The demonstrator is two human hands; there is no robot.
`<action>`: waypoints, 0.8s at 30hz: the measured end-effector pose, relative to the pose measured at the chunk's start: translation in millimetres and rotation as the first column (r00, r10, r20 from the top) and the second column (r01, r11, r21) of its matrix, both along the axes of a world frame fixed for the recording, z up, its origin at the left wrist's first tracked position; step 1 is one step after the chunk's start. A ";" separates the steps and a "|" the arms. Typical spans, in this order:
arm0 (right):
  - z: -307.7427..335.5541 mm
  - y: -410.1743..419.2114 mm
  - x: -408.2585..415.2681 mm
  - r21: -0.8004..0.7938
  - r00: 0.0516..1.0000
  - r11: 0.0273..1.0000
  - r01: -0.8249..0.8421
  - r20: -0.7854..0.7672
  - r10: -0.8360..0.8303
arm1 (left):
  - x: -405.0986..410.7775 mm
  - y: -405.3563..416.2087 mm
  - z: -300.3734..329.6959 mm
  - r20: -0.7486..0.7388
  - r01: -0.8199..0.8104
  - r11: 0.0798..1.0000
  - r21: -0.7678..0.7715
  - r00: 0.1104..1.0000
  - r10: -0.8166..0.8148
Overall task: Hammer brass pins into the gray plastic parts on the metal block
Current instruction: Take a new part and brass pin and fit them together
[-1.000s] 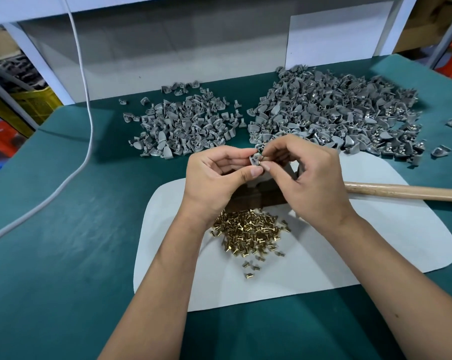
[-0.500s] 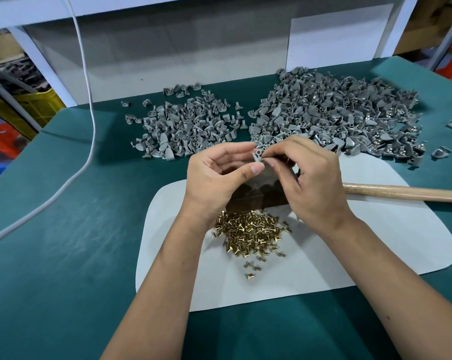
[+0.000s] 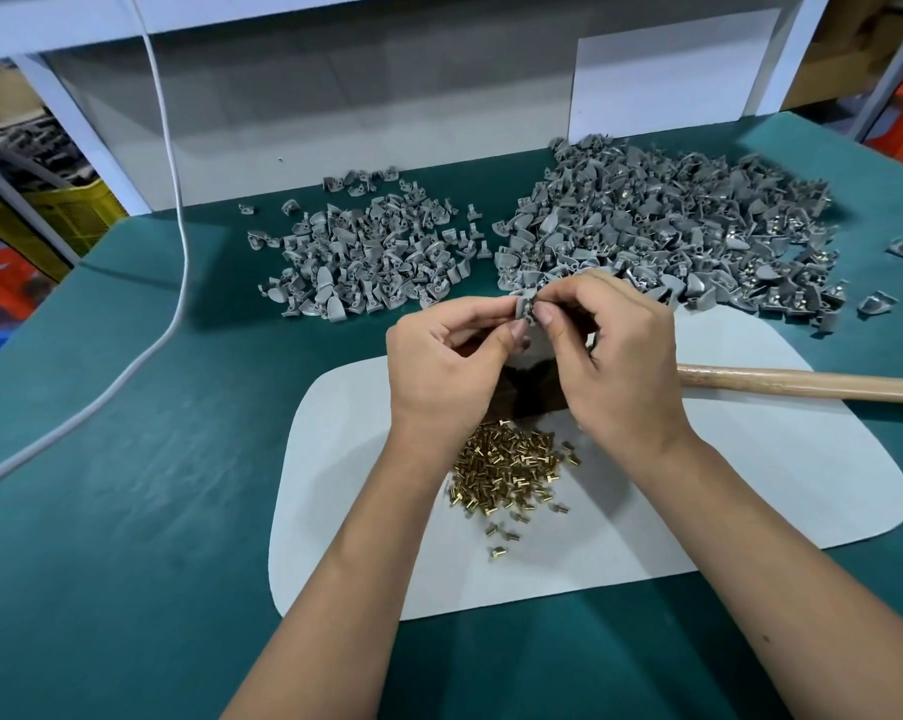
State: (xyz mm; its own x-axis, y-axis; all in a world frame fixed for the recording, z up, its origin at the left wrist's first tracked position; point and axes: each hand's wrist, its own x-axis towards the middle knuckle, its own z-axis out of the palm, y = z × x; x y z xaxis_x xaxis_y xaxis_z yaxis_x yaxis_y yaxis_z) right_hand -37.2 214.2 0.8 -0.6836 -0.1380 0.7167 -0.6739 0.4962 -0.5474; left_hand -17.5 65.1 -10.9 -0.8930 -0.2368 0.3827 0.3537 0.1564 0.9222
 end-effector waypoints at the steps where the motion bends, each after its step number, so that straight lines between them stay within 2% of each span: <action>1: 0.1 -0.8 0.5 -0.007 1.000 1.000 0.010 0.007 -0.010 | -0.1 1.5 -0.2 0.002 -0.015 1.000 -0.007 1.000 0.015; 7: 0.4 -1.7 1.6 -0.047 0.996 0.997 0.054 0.067 -0.051 | 0.2 9.0 -1.4 -0.026 -0.078 0.995 -0.062 0.997 0.076; 12: 0.6 -2.2 2.4 -0.076 0.987 0.995 0.060 0.154 -0.048 | 0.2 9.3 -2.9 -0.052 -0.086 0.993 -0.084 0.995 0.081; 18: 0.4 -4.4 4.9 -0.091 0.980 0.992 0.086 0.188 -0.068 | 2.2 10.6 -4.6 -0.063 -0.101 0.988 -0.121 0.994 0.094; 24: 3.5 -0.7 2.9 -0.037 0.971 0.995 0.095 0.222 -0.085 | 0.5 6.1 -2.8 -0.112 -0.108 0.923 -0.370 0.991 0.072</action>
